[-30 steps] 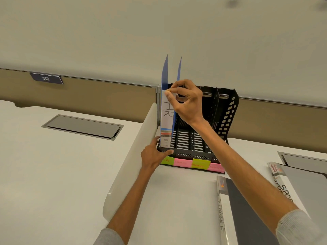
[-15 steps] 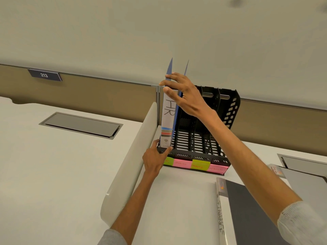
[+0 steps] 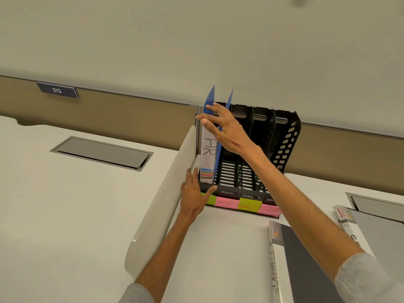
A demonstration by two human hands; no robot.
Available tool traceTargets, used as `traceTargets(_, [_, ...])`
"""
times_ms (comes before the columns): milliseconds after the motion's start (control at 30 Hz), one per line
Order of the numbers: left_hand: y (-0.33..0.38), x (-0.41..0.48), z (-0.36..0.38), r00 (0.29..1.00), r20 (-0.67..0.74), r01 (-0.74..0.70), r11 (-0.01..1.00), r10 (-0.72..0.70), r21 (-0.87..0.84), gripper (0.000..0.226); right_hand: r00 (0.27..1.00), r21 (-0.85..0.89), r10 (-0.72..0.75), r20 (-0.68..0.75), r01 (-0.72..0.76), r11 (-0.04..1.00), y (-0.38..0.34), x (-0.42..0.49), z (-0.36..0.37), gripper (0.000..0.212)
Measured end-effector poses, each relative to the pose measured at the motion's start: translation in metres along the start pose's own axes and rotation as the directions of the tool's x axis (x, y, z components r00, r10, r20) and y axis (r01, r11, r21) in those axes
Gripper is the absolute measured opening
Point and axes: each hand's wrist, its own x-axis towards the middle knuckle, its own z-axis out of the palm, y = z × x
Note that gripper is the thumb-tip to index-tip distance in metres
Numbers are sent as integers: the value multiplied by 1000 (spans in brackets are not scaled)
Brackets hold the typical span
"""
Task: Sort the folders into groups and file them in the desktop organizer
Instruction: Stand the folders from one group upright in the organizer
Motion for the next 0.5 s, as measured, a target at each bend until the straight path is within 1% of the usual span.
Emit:
traceTargets(67, [3,0,1,1000,8,-10,999,10,-32,91,1000,-6,5,-6,-5,1000,1,-2,1,43])
traceTargets(167, [9,-2,0,1000,10,-3,981,5,-193,81,1000,-5,28,-4,-28,1000,7,-10,6,42])
traceTargets(200, [12,-3,-1,1000,6,2,976,0,-219,80,999,-4,41,3,-41,999,10,-14,10,42])
traceTargets(367, [15,-7,-5,1000,-21,14,980,-18,-196,80,990,31,135,36,-136,990,18,-22,25,42])
traceTargets(500, [20,-10,-7,998,-21,47,965,-54,-259,76,988,26,150,40,-151,988,13,-20,24,43])
